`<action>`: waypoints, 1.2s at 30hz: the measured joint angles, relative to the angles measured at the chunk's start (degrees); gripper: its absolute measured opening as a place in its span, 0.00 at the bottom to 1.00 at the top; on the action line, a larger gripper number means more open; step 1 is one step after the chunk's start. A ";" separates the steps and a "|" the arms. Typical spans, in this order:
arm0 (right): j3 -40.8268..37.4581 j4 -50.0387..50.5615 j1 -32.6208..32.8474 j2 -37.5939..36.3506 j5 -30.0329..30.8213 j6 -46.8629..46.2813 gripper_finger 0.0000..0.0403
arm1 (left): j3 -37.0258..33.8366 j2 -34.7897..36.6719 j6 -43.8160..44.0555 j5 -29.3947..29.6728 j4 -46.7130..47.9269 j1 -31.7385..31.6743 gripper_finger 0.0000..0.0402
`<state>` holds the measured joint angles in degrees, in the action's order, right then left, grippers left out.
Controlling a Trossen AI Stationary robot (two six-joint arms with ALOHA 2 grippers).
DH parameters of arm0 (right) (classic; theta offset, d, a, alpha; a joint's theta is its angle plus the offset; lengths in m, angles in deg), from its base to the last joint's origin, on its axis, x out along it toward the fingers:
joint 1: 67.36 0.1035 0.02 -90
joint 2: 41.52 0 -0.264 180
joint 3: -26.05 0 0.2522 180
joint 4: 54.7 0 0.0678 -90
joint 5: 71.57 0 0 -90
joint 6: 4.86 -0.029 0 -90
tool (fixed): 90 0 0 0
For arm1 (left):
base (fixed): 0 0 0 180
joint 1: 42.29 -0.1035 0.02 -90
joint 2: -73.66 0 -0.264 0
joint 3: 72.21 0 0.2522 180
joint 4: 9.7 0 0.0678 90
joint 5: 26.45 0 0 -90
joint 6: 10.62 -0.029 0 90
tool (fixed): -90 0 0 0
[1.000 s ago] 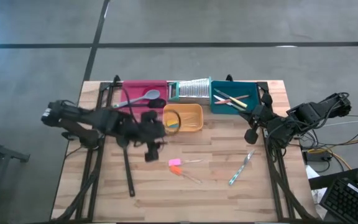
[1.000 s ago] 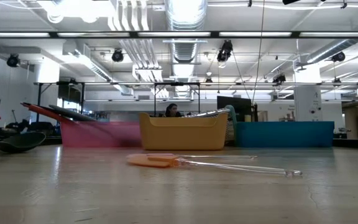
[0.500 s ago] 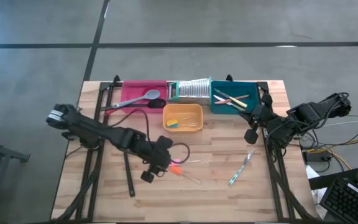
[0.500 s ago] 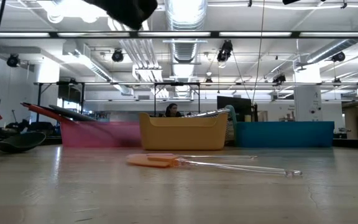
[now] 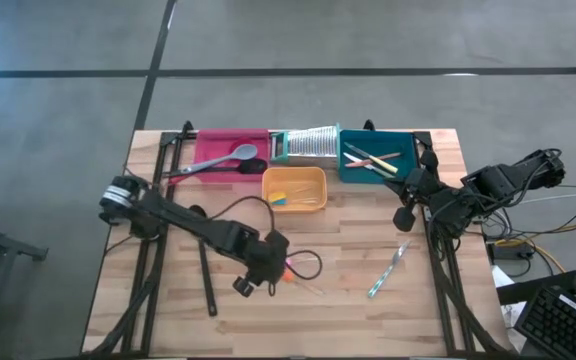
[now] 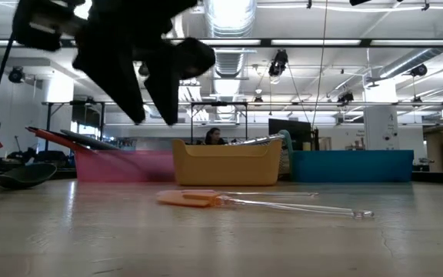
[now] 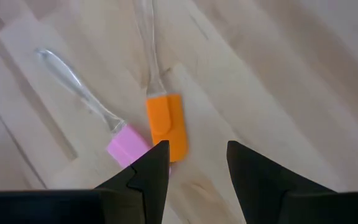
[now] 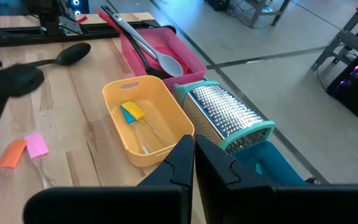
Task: Pick & Place Kitchen Items
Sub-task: Put the orange spatula into the yellow bin
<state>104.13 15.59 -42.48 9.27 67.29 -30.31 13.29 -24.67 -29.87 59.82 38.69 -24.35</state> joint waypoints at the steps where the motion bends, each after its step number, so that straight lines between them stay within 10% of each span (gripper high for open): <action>1: 0.00 0.00 0.00 0.00 0.00 0.00 0.02 | 0.43 -1.09 -0.64 0.49 0.14 0.00 0.41; 24: 0.00 0.06 0.00 0.00 -2.87 -0.02 0.02 | 10.10 -17.10 -13.43 12.25 3.92 -0.17 0.41; 36: 0.00 0.08 -0.01 0.00 -2.89 -0.01 0.02 | 10.26 -17.18 -13.85 7.47 3.96 -0.17 0.41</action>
<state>104.13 15.67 -42.48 9.27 64.40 -30.32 23.55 -41.85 -43.72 67.29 42.65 -24.53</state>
